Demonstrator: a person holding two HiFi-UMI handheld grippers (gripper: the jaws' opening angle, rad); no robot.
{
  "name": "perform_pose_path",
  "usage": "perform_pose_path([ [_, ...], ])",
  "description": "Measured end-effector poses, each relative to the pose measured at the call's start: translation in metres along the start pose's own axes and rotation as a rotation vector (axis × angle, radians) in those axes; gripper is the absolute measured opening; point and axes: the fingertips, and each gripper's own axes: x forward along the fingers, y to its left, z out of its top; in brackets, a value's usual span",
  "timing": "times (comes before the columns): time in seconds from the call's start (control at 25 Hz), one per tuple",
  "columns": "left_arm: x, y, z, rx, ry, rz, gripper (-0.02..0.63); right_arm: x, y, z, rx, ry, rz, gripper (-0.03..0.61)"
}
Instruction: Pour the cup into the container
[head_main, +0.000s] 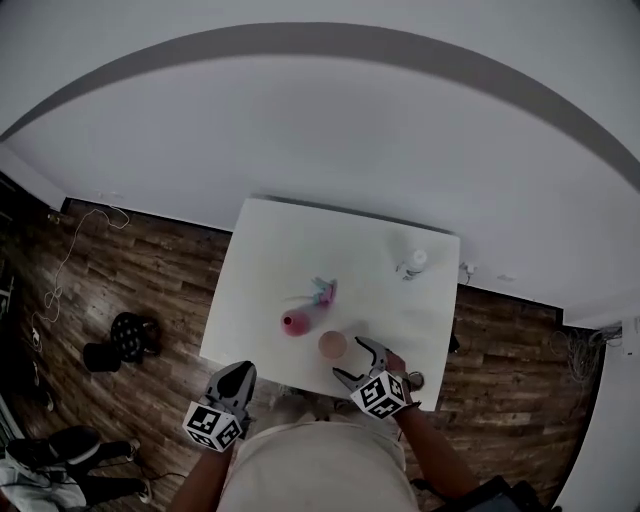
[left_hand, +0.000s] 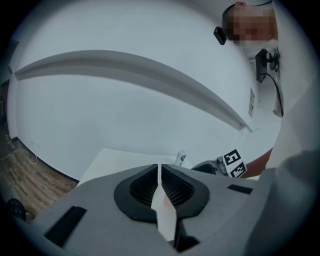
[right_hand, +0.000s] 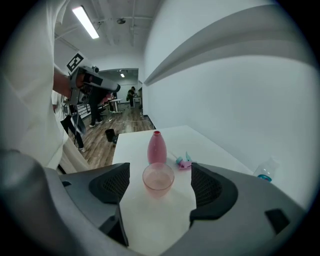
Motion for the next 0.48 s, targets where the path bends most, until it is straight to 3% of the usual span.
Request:
perform_pose_path([
  [0.28, 0.007, -0.009, -0.014, -0.024, -0.002, 0.056, 0.014, 0.047, 0.008, -0.044, -0.141, 0.100, 0.110, 0.373],
  [0.48, 0.004, -0.014, -0.017, -0.027, -0.002, 0.090, 0.014, 0.067, 0.007, -0.057, -0.172, 0.104, 0.144, 0.377],
])
